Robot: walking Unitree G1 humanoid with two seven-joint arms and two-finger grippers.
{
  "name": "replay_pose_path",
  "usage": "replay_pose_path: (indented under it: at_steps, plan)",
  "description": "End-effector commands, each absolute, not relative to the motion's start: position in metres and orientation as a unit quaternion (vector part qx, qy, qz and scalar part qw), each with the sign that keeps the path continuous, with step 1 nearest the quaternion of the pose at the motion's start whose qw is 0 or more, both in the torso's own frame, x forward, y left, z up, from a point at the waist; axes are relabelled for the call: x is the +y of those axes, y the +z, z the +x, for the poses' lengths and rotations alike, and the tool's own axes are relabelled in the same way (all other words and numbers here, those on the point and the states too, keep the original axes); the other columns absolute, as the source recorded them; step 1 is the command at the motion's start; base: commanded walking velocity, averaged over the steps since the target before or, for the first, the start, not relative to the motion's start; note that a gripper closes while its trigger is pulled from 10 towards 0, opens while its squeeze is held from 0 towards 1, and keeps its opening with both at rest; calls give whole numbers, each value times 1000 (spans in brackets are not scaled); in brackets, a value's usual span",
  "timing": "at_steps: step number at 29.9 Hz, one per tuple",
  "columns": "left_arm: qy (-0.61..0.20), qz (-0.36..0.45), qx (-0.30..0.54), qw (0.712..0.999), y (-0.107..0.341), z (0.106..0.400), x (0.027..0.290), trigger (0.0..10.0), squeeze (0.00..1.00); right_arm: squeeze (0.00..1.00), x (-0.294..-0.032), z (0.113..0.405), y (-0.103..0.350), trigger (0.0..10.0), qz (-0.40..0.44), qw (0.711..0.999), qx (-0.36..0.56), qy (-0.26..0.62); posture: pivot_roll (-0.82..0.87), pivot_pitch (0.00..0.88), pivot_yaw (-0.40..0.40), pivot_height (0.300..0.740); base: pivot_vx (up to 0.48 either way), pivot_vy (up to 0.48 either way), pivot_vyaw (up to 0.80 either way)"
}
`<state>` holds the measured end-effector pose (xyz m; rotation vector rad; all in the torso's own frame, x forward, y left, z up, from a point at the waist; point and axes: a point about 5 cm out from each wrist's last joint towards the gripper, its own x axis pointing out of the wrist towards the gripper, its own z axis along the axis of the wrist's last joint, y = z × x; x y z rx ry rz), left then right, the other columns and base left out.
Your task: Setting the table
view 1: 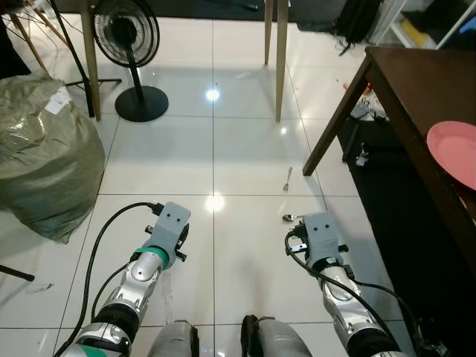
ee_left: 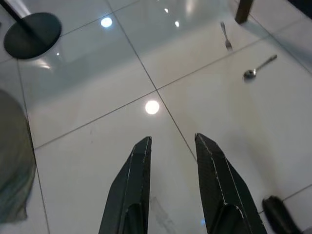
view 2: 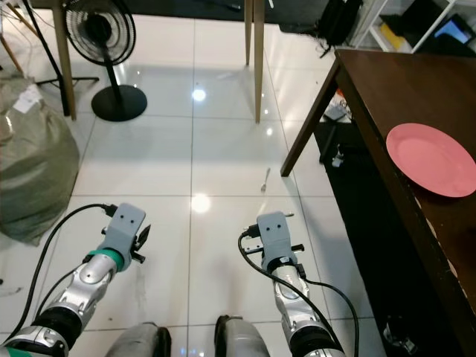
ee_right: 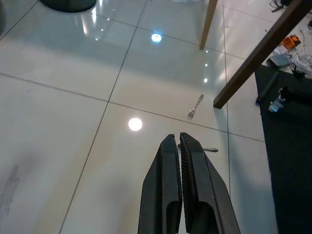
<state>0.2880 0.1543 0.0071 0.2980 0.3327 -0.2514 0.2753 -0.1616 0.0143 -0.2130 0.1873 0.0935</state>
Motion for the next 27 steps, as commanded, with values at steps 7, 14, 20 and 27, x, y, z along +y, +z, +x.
replay_pose_path:
  at_steps: [7,14,20,27]
  plan:
    - [-128,151,172,965,4,285,152,10000,0,0,-171,272,12,10000,-88,991,101,21,90,68,-2,740,0,0,-800]
    - [-120,161,7,980,78,315,155,10000,0,0,-179,308,93,10000,-33,998,-56,-23,90,78,-2,740,0,0,-800]
    - [-98,156,-47,982,139,331,162,10000,0,0,-184,324,161,10000,-19,986,-161,-37,106,80,-2,740,0,0,-800]
    - [-105,166,-74,978,187,343,166,10000,0,0,-184,329,189,10000,-29,981,-189,-43,112,79,-6,740,0,0,-800]
